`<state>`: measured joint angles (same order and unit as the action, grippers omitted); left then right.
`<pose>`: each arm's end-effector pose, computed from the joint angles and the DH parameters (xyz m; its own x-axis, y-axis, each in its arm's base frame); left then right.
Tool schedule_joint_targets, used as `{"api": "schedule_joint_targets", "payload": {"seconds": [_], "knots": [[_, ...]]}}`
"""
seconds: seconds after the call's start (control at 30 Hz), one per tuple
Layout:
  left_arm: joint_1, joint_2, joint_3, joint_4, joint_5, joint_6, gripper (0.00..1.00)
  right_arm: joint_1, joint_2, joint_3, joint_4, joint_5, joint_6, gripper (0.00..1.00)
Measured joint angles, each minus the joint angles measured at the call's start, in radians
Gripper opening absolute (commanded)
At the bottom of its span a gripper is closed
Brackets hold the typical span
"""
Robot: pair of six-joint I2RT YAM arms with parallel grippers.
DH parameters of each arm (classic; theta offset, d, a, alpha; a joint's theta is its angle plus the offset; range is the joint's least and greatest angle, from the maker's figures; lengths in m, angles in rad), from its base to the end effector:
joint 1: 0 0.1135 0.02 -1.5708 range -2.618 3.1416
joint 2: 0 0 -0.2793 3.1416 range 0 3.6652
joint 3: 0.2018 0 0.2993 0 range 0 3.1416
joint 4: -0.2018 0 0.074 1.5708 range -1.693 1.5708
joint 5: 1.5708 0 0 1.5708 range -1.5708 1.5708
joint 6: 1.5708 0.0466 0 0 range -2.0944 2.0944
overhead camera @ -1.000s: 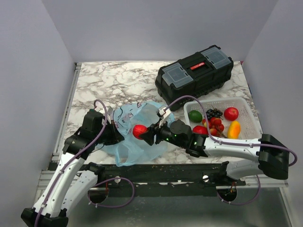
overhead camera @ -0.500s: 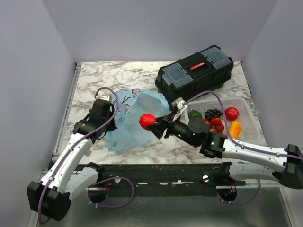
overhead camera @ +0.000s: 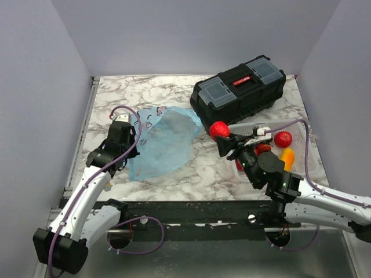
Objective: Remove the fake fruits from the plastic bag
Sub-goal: Place the fake fruit in the bin.
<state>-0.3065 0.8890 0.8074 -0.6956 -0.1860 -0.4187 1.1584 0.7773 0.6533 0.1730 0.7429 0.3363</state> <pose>0.2186 -0.0601 0.2822 -0.6803 -0.2038 -0.7040 -0.1157 0.9784 -0.1713 0.1201 0.1958 0.3380 -0.1148 0.3440 -0.9319 -0.3878 0.8482 0.3609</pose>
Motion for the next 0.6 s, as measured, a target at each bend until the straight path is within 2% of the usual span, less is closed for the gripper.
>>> {"api": "schedule_joint_targets", "payload": {"seconds": [0.1,0.17,0.3,0.43,0.57,0.6], "knots": [[0.018,-0.003,0.000,0.003,0.011,0.005,0.14,-0.008,-0.006,-0.027,-0.035,0.116,0.008,0.01],[0.024,-0.005,0.000,0.010,0.024,0.009,0.19,-0.034,0.005,-0.033,-0.056,0.136,0.021,0.01],[0.033,-0.005,0.000,0.017,0.053,0.019,0.55,-0.197,0.081,-0.034,-0.126,0.116,0.097,0.01],[0.046,-0.021,0.000,0.023,0.102,0.035,0.76,-0.386,0.142,-0.034,-0.215,0.044,0.184,0.01],[0.051,-0.062,-0.002,0.036,0.135,0.043,0.82,-0.539,0.160,-0.033,-0.280,-0.018,0.256,0.01],[0.052,-0.072,-0.002,0.040,0.142,0.045,0.96,-0.576,0.167,-0.032,-0.298,-0.036,0.276,0.01]]}}
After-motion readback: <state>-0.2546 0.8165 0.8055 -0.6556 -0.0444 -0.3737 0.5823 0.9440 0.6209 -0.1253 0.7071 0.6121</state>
